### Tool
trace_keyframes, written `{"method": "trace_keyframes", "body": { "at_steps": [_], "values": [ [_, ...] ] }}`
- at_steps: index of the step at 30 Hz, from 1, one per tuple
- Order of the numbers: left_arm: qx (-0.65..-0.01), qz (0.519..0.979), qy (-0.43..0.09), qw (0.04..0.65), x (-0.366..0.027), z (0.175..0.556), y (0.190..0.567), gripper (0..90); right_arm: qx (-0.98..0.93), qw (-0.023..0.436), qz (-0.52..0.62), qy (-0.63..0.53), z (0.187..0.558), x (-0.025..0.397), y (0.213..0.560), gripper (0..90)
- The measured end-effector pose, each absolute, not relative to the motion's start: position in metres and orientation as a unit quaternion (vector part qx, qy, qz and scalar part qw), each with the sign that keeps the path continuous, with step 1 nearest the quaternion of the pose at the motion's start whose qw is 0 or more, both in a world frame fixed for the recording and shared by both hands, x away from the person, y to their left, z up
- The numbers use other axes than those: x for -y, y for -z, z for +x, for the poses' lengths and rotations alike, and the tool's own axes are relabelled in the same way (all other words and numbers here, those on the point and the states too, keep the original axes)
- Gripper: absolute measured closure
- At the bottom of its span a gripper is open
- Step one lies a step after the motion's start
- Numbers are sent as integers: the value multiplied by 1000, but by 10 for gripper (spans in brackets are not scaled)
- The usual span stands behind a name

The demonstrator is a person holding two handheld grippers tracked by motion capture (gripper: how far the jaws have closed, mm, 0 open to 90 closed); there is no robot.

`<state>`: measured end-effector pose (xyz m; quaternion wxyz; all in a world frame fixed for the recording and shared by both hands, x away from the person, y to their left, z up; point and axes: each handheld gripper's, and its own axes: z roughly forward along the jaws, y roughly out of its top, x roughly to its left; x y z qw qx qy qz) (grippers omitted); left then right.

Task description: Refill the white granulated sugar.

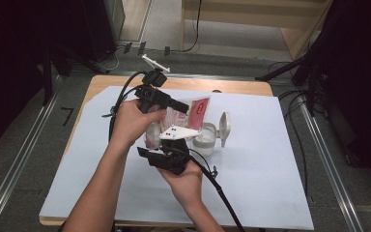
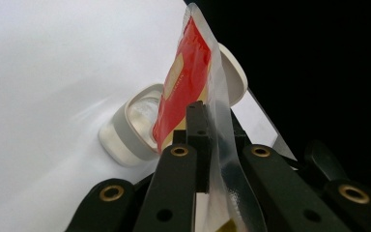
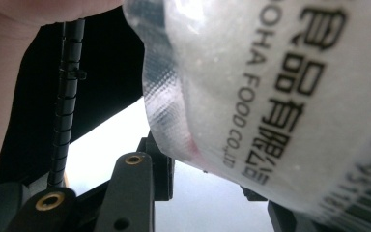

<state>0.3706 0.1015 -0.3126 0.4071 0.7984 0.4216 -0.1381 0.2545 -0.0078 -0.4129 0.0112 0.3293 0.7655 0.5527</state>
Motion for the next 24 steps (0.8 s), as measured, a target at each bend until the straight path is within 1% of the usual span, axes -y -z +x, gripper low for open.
{"method": "trace_keyframes", "body": {
  "at_steps": [8,24],
  "values": [
    [-425,799,123,408,-102,367,311,880,-767,10,329,-550,256,7,413,646],
    [-425,794,121,418,-105,364,313,880,-772,14,325,-547,254,7,414,646]
  ]
}}
